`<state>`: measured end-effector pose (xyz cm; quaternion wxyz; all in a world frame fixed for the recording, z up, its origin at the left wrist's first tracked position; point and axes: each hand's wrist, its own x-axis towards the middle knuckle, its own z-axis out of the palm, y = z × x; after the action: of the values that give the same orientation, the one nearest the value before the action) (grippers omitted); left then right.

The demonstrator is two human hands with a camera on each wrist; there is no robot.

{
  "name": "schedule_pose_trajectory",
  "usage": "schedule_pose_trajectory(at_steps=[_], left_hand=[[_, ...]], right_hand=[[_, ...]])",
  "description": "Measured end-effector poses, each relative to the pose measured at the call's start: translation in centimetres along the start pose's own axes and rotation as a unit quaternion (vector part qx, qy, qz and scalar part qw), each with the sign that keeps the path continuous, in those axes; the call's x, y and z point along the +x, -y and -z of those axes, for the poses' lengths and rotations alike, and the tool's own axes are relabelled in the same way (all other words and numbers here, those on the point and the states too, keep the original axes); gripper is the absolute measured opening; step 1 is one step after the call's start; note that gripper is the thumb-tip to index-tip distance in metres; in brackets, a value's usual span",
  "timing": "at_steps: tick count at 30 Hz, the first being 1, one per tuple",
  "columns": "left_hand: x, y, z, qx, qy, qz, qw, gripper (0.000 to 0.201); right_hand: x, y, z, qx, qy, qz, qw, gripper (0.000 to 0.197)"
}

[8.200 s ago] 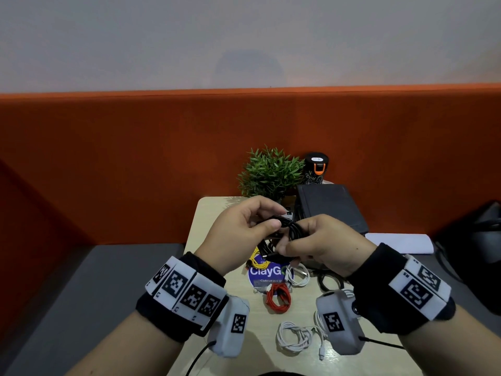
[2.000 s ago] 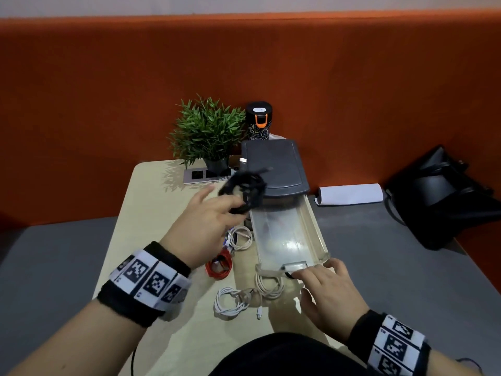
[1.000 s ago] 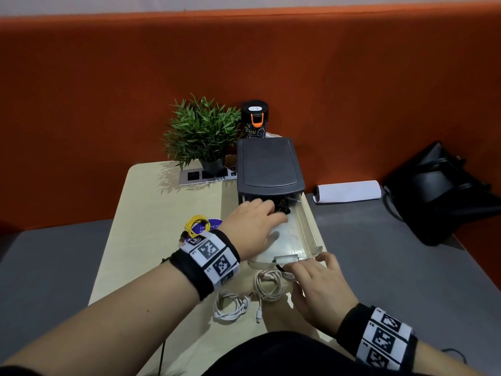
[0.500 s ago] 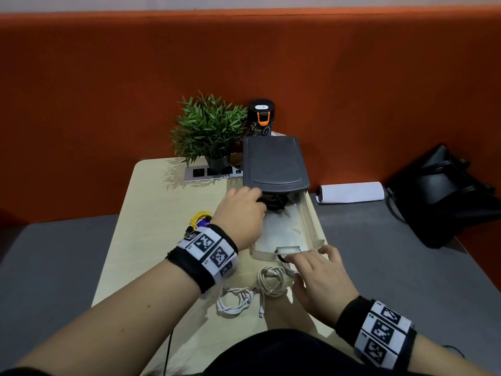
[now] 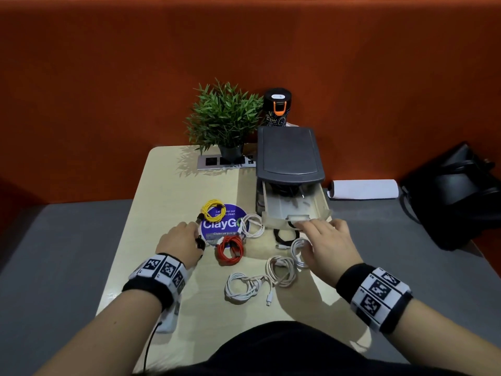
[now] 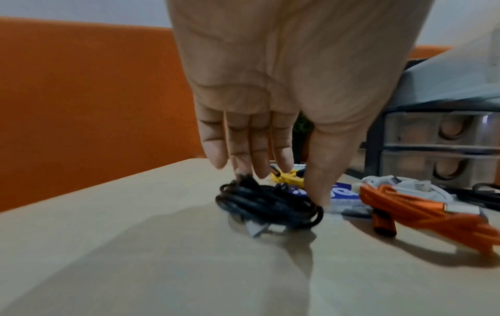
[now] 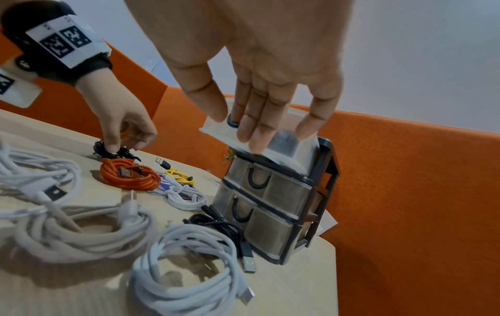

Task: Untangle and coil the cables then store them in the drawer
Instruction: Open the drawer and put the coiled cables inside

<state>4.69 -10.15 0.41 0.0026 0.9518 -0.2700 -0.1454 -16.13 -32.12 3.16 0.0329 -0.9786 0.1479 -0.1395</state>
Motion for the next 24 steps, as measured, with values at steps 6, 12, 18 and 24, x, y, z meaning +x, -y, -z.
schedule_pose_trajectory(at_steps=[6,12,18,24], left_hand=[[-0.8,0.5,-2.1,0.091,0.001,-0.001,0.996,0.039],[-1.2,0.4,-2.0,0.14,-0.011,-0.024,0.99,0.028],[-1.7,0.8,-0.4,0.096,-0.047,0.003,0.994,0.023],[-2.1,-1.5,3.7,0.013,-0.177,-0.015,0.984,0.019]], right_hand=[[-1.1,0.5,-0.4,0.048,0.16,0.018,0.986,0.032],[1.5,0.6,-4.8,0.024,0.321,-0.115,0.94,0.051],[3.8,0.9,-6.8,-0.028,0.316,-0.118,0.941,0.028],[4.2,1.4,-6.5,-0.052,0.317,-0.085,0.943,0.028]])
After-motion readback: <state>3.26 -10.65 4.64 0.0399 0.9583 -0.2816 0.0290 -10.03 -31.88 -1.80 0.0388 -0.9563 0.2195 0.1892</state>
